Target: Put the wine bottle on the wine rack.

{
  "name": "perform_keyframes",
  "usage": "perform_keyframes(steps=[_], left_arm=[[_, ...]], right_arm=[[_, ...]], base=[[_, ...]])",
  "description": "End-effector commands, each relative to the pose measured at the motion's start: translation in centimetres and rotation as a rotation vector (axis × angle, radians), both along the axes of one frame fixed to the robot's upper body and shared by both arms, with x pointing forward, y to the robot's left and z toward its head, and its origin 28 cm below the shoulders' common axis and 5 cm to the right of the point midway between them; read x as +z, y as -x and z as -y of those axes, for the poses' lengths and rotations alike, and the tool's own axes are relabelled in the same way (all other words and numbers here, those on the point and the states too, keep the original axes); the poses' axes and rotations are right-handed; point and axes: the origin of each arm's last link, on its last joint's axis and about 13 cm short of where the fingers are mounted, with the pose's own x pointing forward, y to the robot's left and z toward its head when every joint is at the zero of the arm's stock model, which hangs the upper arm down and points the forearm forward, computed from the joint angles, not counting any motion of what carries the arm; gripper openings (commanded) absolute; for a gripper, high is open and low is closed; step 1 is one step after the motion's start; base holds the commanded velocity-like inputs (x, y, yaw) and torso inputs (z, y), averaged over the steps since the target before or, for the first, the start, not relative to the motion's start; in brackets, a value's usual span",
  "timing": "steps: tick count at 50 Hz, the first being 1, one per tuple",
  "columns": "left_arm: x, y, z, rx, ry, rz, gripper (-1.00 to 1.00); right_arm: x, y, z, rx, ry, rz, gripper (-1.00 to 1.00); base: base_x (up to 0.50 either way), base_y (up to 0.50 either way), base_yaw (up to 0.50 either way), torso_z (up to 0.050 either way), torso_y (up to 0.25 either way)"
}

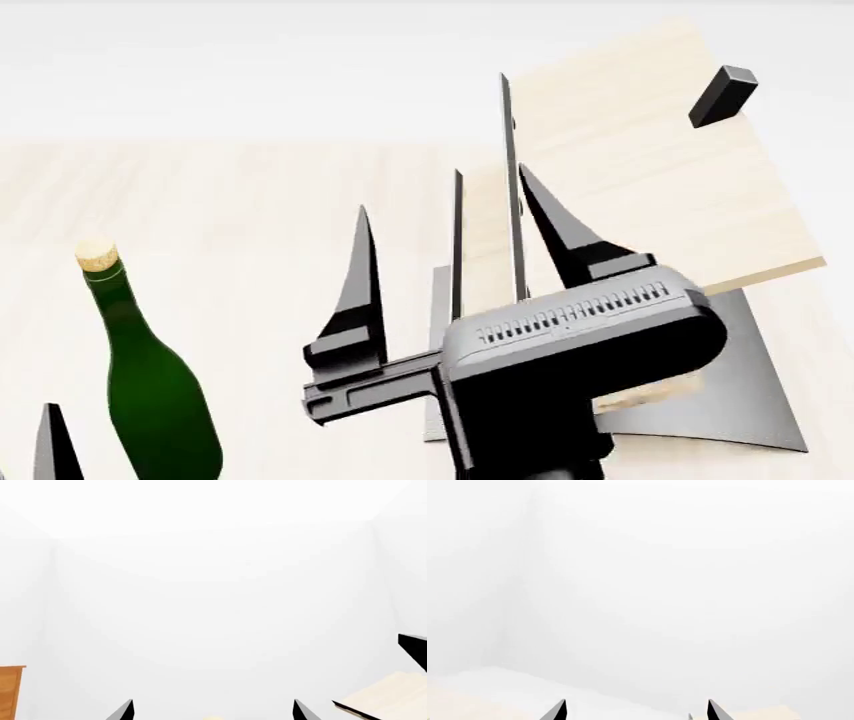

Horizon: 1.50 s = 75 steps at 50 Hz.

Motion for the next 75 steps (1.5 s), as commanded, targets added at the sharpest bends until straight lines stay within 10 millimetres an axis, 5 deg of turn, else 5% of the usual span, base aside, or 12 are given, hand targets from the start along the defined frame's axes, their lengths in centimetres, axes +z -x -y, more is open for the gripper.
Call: perform_keyframes(steps=[1,9,28,75], left_arm=[[0.0,0.0,-0.1,0.003,0.000,0.000,1.00],[0.0,-0.1,-0.1,0.007,0.001,0.000,1.00],[0.0,0.0,0.0,0.004,-0.002,0.003,1.00],[0.1,0.0,-0.1,0.004,0.001,0.003,1.00]], right_arm=[[2.1,-2.5,-1.0,0.130,0.090,-0.029,1.00],[3.2,-3.9,-1.5,0.355,0.073,-0.359,1.00],[4.5,-5.5,-2.5,0.716,0.005,-0.617,1.00],[1.5,-11.1,-8.9,0.785,0.056,-0.760,1.00]], base=[[0.00,0.00,0.00,0.000,0.000],[0.00,0.00,0.00,0.000,0.000],[0.00,0.00,0.00,0.000,0.000],[0.00,0.00,0.00,0.000,0.000]])
